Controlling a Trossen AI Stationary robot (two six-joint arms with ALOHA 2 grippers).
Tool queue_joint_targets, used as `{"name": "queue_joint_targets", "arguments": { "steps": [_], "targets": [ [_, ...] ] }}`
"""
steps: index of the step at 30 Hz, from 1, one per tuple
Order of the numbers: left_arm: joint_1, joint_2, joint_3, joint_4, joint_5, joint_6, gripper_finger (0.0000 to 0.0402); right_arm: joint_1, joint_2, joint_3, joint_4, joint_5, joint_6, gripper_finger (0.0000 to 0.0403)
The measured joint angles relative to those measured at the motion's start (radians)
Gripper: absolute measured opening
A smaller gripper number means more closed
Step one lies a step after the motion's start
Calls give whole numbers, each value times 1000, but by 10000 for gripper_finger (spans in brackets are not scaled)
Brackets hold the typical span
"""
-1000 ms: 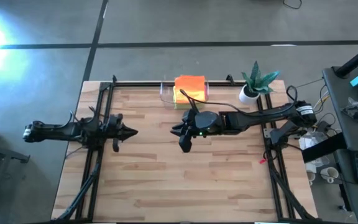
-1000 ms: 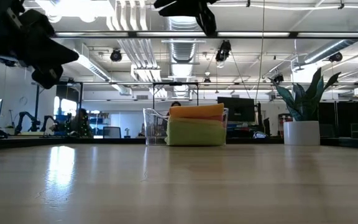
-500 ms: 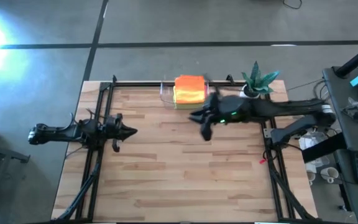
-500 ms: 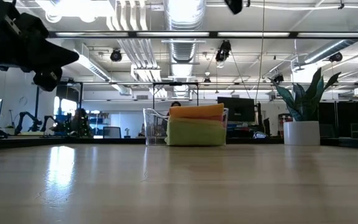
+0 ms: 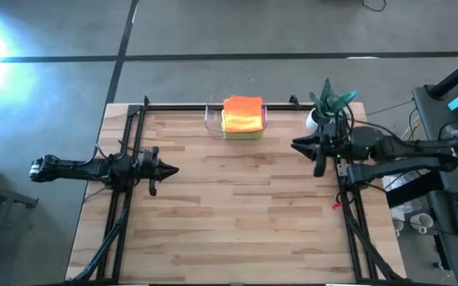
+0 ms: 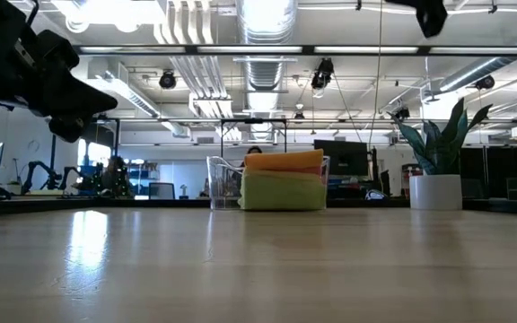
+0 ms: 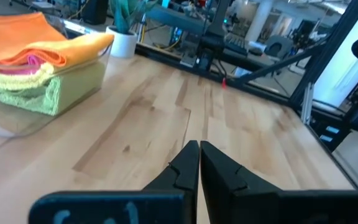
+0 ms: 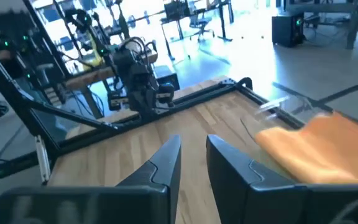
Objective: Fold microfiber towels
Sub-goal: Return to Home Position
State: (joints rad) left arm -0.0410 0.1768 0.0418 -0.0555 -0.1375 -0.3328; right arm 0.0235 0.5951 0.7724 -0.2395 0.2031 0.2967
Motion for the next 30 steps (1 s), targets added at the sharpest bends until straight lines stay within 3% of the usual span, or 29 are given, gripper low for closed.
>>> {"name": "queue_joint_targets", "arguments": {
  "steps": [6, 15, 21, 30],
  "targets": [
    [0, 43, 0, 0, 0, 0, 0, 0, -131, -262, 116, 0, 77, 76],
    [0, 93, -1, -1, 0, 0, 0, 0, -223, -508, 229, 0, 160, 75],
    [0, 122, -1, -2, 0, 0, 0, 0, -326, -615, 326, 0, 157, 68],
    [0, 157, -1, -2, -1, 0, 0, 0, -504, -679, 316, 1, 82, 68]
  ]
}}
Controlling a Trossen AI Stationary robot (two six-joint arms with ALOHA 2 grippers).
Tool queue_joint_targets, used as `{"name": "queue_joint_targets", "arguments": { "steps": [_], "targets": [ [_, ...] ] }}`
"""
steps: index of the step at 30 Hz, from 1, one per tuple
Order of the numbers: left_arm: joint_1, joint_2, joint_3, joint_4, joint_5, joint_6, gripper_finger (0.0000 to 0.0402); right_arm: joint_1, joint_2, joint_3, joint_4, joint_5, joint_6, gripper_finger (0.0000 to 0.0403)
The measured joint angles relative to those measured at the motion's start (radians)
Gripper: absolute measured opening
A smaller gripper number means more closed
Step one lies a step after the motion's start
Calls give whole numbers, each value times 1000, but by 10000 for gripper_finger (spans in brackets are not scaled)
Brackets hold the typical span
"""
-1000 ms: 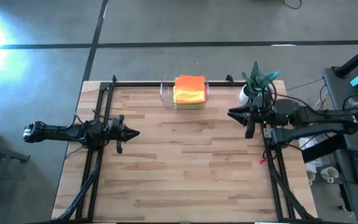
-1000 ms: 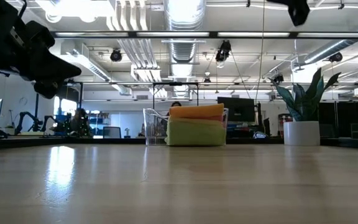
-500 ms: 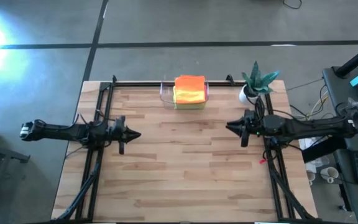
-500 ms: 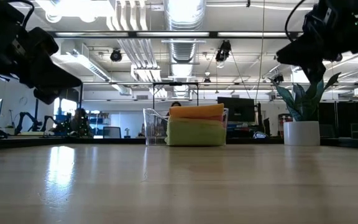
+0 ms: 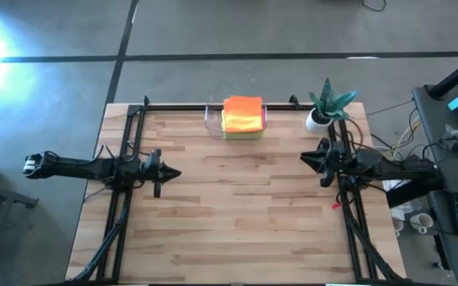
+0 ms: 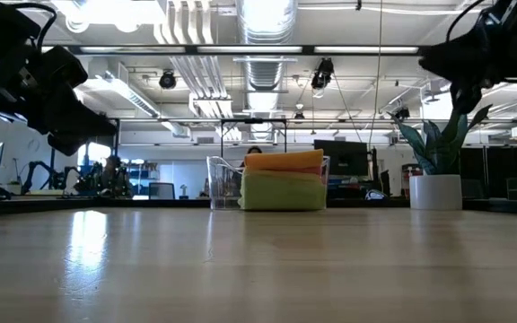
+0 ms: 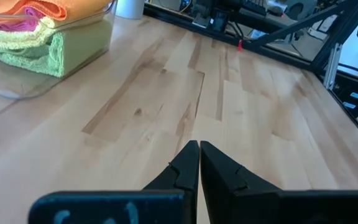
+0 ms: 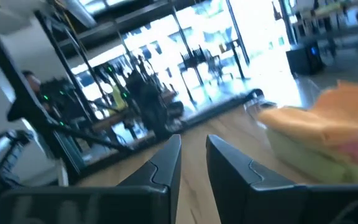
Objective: Fold microfiber towels
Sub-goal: Return to Home Position
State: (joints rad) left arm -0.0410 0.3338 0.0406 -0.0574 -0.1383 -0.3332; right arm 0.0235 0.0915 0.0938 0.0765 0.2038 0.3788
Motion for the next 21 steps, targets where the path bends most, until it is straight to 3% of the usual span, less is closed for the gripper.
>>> {"name": "queue_joint_targets", "arguments": {
  "steps": [5, 21],
  "targets": [
    [0, 15, -1, 6, 0, 0, 0, 0, -91, -1, -106, 1, -35, 68],
    [0, 39, -7, 70, -2, 0, 0, 0, -73, 3, -326, 0, -13, 68]
  ]
}}
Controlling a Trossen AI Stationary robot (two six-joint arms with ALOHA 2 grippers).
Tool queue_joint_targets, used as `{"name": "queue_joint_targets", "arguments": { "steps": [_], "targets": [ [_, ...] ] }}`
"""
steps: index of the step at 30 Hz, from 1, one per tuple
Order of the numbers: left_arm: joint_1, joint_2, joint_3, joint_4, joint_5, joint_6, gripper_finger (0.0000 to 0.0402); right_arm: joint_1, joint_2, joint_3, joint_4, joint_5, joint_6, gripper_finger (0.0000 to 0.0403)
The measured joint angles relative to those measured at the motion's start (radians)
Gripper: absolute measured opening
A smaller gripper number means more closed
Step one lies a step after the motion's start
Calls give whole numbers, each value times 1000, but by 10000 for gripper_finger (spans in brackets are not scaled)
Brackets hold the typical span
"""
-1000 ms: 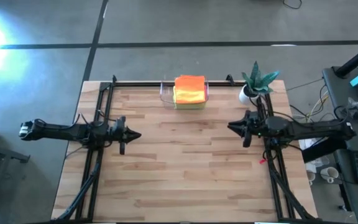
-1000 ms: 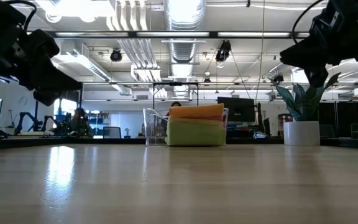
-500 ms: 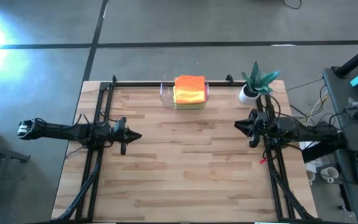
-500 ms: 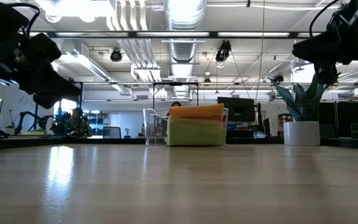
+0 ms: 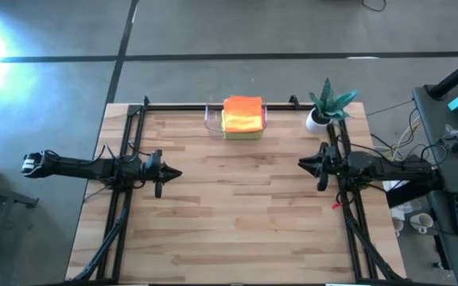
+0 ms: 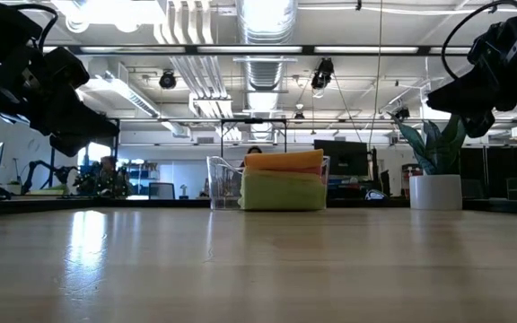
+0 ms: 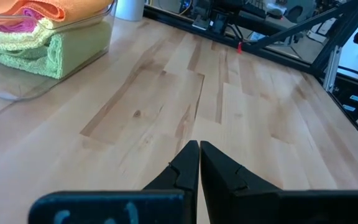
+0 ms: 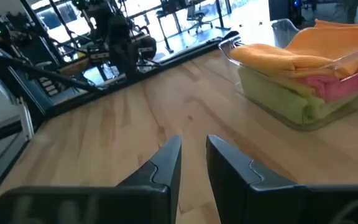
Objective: Fold microfiber towels
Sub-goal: Return to Home Position
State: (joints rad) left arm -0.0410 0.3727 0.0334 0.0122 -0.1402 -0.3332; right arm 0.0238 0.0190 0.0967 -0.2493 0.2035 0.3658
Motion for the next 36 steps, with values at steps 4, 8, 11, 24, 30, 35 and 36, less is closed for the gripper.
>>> {"name": "queue_joint_targets", "arguments": {
  "steps": [4, 8, 11, 24, 30, 35, 36],
  "targets": [
    [0, 0, 0, 3, 0, 0, 0, 0, 12, 0, -1, 0, -29, 68],
    [0, 0, 0, 5, 0, 0, 0, 0, 15, 0, -2, 0, -24, 68],
    [0, 0, 0, 5, 0, 0, 0, 0, 15, 0, -3, 0, -26, 68],
    [0, 0, 0, 5, 1, 0, 0, 0, 15, -1, -5, 0, -26, 68],
    [0, 0, 0, 5, 1, 0, 0, 0, 15, -1, -5, 0, -26, 68],
    [0, 0, 0, 5, 1, 0, 0, 0, 15, -1, -4, 0, -26, 68],
    [0, 0, 0, 5, 1, 0, 0, 0, 15, -2, -4, 0, -26, 68]
  ]
}}
